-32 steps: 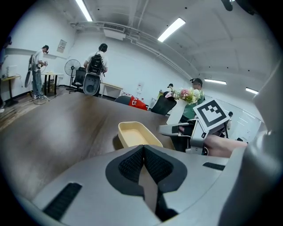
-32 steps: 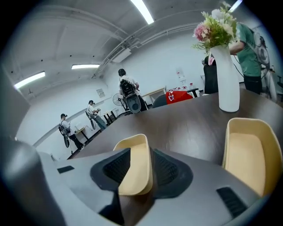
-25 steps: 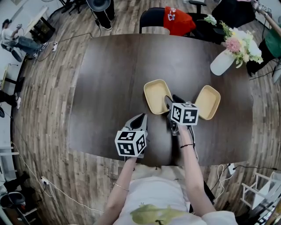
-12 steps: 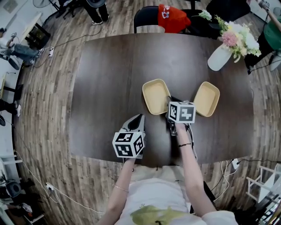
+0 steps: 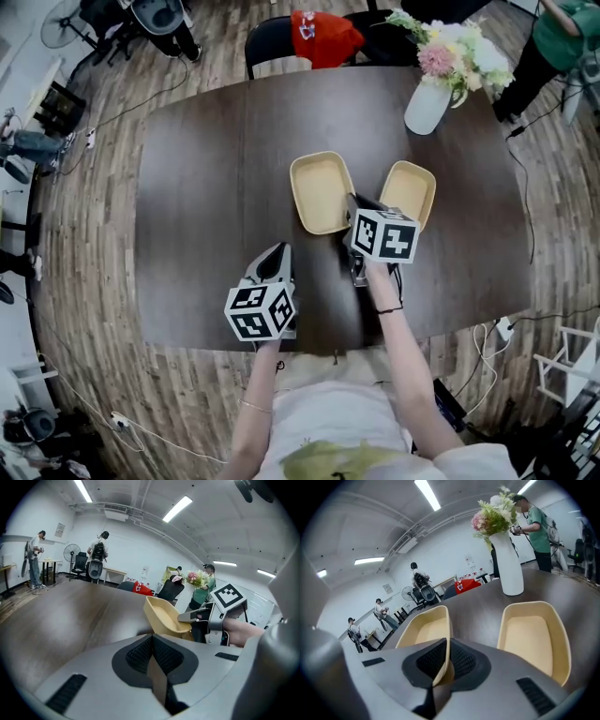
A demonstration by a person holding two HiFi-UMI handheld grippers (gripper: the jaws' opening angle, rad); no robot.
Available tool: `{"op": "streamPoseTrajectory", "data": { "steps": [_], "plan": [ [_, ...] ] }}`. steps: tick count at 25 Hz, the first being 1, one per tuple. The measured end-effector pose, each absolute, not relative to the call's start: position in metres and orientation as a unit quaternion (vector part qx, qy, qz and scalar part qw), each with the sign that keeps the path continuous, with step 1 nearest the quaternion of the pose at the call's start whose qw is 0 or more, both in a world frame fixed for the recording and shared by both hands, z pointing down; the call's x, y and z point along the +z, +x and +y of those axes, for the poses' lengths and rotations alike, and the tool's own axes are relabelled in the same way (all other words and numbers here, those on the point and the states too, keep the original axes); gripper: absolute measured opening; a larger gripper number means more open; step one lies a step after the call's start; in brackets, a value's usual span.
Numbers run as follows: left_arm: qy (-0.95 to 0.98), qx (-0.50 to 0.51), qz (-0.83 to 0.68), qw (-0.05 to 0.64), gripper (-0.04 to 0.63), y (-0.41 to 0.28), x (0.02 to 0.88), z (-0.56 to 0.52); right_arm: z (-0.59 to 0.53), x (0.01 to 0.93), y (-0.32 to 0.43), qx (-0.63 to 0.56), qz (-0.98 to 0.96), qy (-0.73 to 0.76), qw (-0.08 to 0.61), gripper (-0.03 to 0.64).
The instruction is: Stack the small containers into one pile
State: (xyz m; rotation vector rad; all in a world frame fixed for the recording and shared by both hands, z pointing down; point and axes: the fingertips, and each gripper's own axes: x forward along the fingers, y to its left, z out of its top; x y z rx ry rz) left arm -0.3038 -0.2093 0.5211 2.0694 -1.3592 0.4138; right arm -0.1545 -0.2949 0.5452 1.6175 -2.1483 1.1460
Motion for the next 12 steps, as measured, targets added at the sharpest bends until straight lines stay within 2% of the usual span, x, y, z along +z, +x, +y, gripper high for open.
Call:
{"op": "streamPoseTrajectory", "data": {
  "steps": [12],
  "plan": [
    [0.815, 0.161, -0.476, 0.289, 0.025, -0.234, 0.504, -0.216, -0.280, 0.516, -0.054, 0.400, -0.665, 0.630, 0.026, 0.035]
  ]
}}
